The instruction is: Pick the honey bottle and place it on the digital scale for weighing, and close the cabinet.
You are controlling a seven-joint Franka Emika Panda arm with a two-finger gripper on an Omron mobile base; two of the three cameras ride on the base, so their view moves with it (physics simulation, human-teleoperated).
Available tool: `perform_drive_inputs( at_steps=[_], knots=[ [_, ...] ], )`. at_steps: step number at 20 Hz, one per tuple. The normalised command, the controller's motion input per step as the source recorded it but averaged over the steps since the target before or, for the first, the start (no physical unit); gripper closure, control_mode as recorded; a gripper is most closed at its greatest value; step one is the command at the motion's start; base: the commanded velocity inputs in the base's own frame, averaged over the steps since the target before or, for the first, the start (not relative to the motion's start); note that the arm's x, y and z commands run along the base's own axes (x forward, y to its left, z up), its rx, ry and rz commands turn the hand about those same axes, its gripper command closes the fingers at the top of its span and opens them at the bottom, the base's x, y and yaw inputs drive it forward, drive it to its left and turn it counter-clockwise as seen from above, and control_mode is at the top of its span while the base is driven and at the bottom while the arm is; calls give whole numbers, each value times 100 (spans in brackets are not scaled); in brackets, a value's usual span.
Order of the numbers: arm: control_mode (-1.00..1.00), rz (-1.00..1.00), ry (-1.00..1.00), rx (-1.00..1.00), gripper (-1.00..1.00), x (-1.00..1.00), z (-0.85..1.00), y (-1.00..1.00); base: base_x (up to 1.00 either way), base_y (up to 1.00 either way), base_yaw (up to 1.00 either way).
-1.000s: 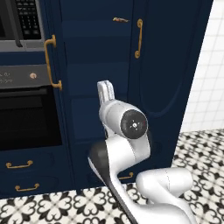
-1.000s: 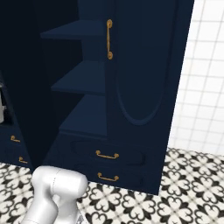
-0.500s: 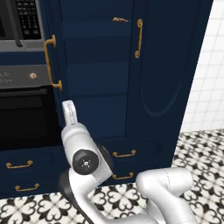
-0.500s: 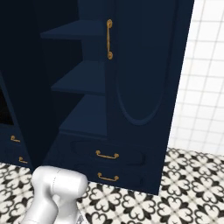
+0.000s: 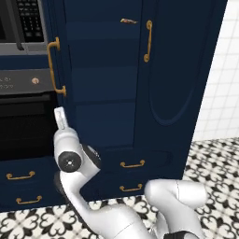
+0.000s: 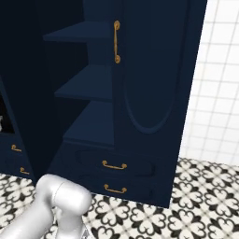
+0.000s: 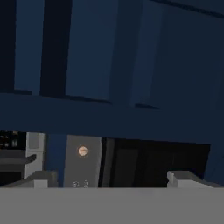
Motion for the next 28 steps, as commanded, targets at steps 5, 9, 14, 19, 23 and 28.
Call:
perform_drive_inputs(
  at_steps=[5, 9, 14, 19, 23, 28],
  knots=[
    [-100, -42, -11, 1, -100, 22, -24, 100, 0, 0, 0],
    [-100, -46, -10, 8, -100, 13, -22, 97, 0, 0, 0],
    [-100, -41, -13, 18, -100, 0, -19, 66, 0, 0, 0],
    [-100, -6, -1, 31, -100, 35, -15, -41, 0, 0, 0],
    [-100, 2, -1, 18, -100, 96, -56, -33, 0, 0, 0],
    [-100, 1, -8, 9, -100, 49, -40, -33, 0, 0, 0]
  ],
)
